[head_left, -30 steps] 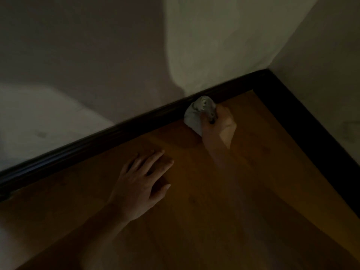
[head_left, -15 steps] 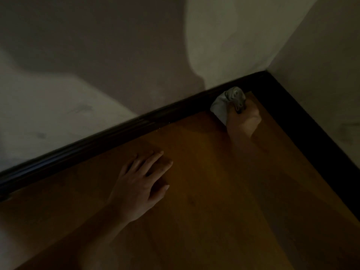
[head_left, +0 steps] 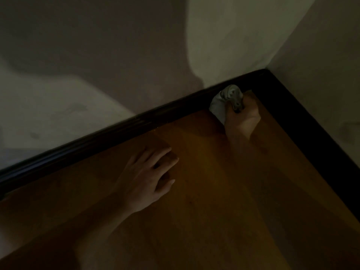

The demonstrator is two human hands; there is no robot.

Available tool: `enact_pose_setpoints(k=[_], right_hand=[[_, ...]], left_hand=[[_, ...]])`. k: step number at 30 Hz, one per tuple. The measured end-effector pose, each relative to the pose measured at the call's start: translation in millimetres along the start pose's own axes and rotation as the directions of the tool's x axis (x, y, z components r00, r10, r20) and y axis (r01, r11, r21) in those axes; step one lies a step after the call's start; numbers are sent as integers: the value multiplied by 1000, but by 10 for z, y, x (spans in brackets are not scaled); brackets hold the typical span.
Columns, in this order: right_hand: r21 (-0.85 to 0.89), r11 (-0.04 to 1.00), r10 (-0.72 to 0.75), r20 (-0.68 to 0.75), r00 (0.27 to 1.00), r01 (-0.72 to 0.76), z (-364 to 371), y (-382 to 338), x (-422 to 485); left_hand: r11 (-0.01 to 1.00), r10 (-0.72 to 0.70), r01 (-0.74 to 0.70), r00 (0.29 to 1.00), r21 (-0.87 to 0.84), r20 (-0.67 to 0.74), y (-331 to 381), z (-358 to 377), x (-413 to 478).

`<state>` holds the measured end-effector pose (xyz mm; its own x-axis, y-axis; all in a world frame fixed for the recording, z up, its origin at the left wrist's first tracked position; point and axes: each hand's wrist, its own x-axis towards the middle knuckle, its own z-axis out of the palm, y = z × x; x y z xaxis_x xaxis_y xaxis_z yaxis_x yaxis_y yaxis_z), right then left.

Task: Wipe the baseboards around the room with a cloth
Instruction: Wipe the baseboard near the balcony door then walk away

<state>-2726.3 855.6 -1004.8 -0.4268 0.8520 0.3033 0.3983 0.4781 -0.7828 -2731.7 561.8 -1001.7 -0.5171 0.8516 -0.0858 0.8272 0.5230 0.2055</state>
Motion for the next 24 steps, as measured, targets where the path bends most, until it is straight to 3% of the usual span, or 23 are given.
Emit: enact_pose_setpoints(k=[4, 10, 13, 16, 19, 24], right_hand=[[-55, 996, -73, 43, 996, 75, -35, 65, 73], [-95, 983, 149, -85, 985, -157, -74, 190, 449], [-75, 990, 109, -114, 988, -118, -35, 214, 415], [-70, 995, 64, -54, 996, -68, -50, 247, 408], [-71, 990, 116, -79, 990, -122, -43, 255, 478], [-44, 999, 29, -65, 997, -32, -65, 205, 344]], left_hand=[[999, 33, -32, 999, -40, 43, 122, 52, 258], [999, 35, -34, 999, -42, 28, 221, 185, 412], [999, 46, -46, 999, -28, 1, 140, 236, 388], [998, 63, -63, 998, -21, -26, 96, 272, 386], [996, 70, -72, 996, -43, -48, 88, 279, 421], [994, 73, -72, 997, -82, 14, 123, 163, 587]])
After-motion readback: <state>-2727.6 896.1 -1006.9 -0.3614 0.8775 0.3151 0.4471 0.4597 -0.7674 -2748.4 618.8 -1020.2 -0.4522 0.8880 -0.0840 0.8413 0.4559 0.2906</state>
